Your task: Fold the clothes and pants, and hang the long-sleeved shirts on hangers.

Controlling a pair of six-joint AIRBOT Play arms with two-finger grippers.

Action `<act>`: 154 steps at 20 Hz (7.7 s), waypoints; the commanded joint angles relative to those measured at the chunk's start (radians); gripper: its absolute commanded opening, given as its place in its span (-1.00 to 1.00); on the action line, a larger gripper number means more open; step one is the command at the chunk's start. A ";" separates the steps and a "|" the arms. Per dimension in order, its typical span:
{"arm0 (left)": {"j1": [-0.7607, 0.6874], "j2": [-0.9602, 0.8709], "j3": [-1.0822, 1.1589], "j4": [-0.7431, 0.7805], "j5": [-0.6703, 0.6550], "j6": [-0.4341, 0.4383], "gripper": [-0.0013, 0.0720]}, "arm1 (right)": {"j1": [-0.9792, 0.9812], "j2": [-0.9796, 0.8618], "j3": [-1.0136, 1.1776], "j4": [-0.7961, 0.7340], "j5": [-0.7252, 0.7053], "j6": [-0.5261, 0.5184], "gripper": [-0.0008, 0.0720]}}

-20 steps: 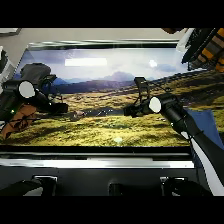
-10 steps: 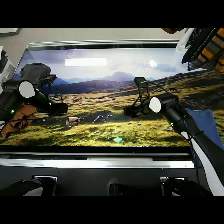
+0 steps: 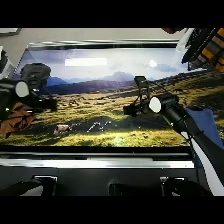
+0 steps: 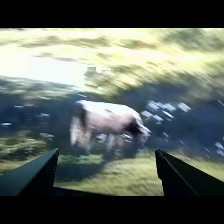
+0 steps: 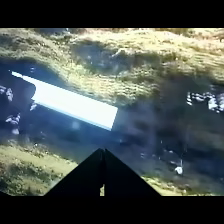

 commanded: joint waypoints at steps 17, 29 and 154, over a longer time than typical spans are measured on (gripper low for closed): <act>0.739 -0.387 0.002 -0.085 0.372 0.047 -0.92 | 0.001 0.000 0.001 0.023 -0.146 0.019 -0.88; 0.043 -0.154 -0.009 -0.537 0.287 0.072 -0.93 | 0.001 0.178 0.002 -0.204 0.018 0.225 -0.89; 0.225 -0.395 0.270 -0.536 0.301 0.138 -0.92 | -0.356 -0.447 0.513 0.491 0.093 0.016 0.20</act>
